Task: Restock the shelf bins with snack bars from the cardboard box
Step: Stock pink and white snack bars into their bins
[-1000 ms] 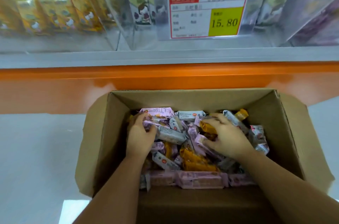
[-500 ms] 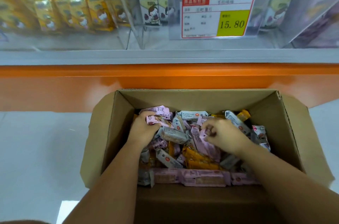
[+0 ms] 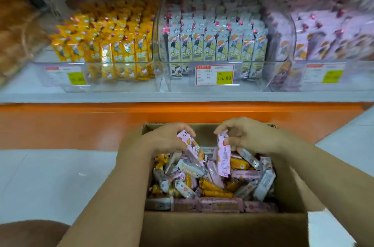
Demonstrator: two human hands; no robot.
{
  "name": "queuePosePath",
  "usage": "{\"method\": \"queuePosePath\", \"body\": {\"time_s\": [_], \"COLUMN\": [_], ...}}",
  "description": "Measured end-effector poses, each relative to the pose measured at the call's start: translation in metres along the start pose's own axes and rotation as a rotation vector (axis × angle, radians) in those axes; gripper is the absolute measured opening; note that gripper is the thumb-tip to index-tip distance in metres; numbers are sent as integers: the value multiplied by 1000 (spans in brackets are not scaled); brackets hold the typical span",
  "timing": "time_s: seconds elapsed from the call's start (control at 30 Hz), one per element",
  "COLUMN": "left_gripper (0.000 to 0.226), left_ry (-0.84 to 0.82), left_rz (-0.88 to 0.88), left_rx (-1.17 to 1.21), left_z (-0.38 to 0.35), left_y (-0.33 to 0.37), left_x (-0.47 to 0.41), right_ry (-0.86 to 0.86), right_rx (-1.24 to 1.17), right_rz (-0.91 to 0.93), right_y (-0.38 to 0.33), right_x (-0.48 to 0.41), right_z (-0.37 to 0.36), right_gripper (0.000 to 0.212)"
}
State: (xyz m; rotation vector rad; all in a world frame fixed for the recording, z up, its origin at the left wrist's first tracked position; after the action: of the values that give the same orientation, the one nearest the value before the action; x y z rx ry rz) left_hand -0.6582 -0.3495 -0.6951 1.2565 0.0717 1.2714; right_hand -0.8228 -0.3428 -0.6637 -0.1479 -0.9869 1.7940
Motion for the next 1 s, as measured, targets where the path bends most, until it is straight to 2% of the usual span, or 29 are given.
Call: {"method": "queuePosePath", "body": {"time_s": [0.13,0.27,0.37,0.47,0.53,0.57,0.67,0.73,0.87,1.0], "left_gripper": [36,42,46,45,44,43,43,42,38,32], "left_ry": [-12,29,102,111,112,128,189,214,292,412], "left_rz": [-94,-190,-229,-281,-323,-356,-476,-548,-664,-810], "left_rx": [26,101,77,58,48,27,-21,-36,-168,-309], "left_z": [12,20,26,26,25,26,26,22,4,-12], "left_y": [39,80,99,121,141,153,193,219,272,322], "left_x": [31,57,69,78,84,87,95,96,93,85], "right_ry": [21,93,207,376,462,495,546,601,719,875], "right_rx": [128,210,81,1,-20,-24,-55,-132,-212,-134], "right_rz": [110,167,183,230,257,265,241,255,270,258], "right_y": [-46,-61,-64,-68,-66,-64,-56,-54,-47,-30], "right_x": [35,73,99,116,123,126,132,138,150,164], "right_z": [36,72,95,117,130,136,145,153,176,208], "right_gripper": [21,27,15,17,6,7,35,45,45,39]}}
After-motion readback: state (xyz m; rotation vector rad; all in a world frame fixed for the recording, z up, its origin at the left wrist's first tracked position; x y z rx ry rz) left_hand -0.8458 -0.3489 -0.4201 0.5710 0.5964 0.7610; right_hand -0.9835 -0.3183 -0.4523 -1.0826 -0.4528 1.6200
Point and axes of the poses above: each hand's wrist, its own x-axis away from the middle knuckle, its own z-axis out of the back of the hand, y = z × x, the point moved 8 cm from there along -x, towards the middle knuckle, and after that the axes turned 2 degrees about z, right-handed, at the moved point
